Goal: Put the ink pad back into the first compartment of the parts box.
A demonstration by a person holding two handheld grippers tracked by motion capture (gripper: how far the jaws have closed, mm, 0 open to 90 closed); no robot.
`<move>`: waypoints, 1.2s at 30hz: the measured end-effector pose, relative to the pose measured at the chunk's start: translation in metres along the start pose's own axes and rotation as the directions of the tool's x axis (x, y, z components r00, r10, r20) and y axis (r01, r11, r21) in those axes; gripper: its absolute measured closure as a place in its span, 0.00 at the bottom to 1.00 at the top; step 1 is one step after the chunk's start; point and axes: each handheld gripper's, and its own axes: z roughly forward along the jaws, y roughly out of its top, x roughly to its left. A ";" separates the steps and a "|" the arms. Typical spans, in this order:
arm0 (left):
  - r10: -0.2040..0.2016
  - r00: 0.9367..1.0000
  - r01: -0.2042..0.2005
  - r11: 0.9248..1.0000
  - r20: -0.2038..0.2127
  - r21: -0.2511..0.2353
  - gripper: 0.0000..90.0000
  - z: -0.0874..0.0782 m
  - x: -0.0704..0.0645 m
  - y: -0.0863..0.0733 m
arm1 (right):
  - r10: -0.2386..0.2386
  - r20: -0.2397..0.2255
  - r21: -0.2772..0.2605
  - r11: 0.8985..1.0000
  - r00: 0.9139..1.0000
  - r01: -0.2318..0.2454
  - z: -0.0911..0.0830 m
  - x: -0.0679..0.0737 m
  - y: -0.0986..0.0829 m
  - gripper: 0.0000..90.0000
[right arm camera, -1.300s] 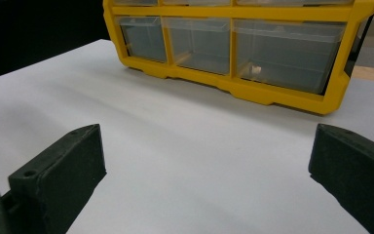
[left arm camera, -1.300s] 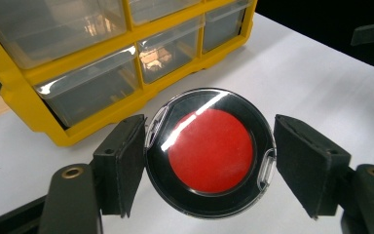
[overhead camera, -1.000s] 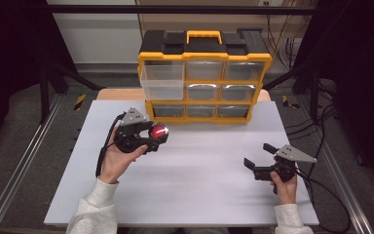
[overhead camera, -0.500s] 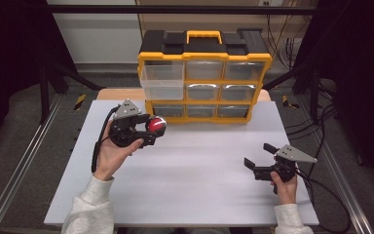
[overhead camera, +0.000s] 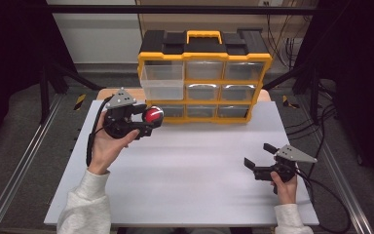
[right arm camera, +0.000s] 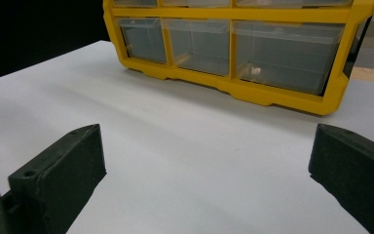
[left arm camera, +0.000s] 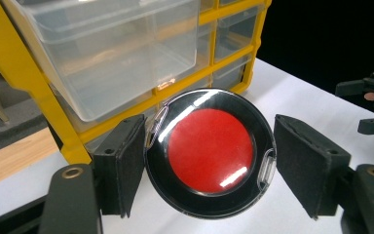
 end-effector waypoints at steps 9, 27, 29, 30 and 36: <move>0.006 1.000 -0.006 1.000 -0.007 -0.013 0.33 -0.005 0.001 0.015 | -0.001 0.001 0.000 1.000 1.000 0.001 0.000 0.000 0.000 0.00; 0.019 1.000 -0.020 0.999 -0.018 -0.043 0.33 -0.010 -0.001 0.047 | 0.000 0.000 0.002 1.000 1.000 0.000 0.000 0.000 0.000 0.00; 0.022 1.000 -0.023 0.999 -0.020 -0.048 0.33 -0.010 -0.002 0.051 | 0.000 0.000 0.003 1.000 1.000 0.000 0.000 0.000 0.000 0.00; 0.023 1.000 -0.024 0.999 -0.020 -0.048 0.33 -0.010 -0.002 0.053 | 0.000 0.000 0.003 1.000 1.000 0.000 0.000 0.000 0.000 0.00; 0.018 0.999 -0.020 0.998 -0.026 -0.053 0.33 -0.008 -0.001 0.063 | 0.000 0.000 0.001 1.000 1.000 0.000 0.000 0.000 0.000 0.00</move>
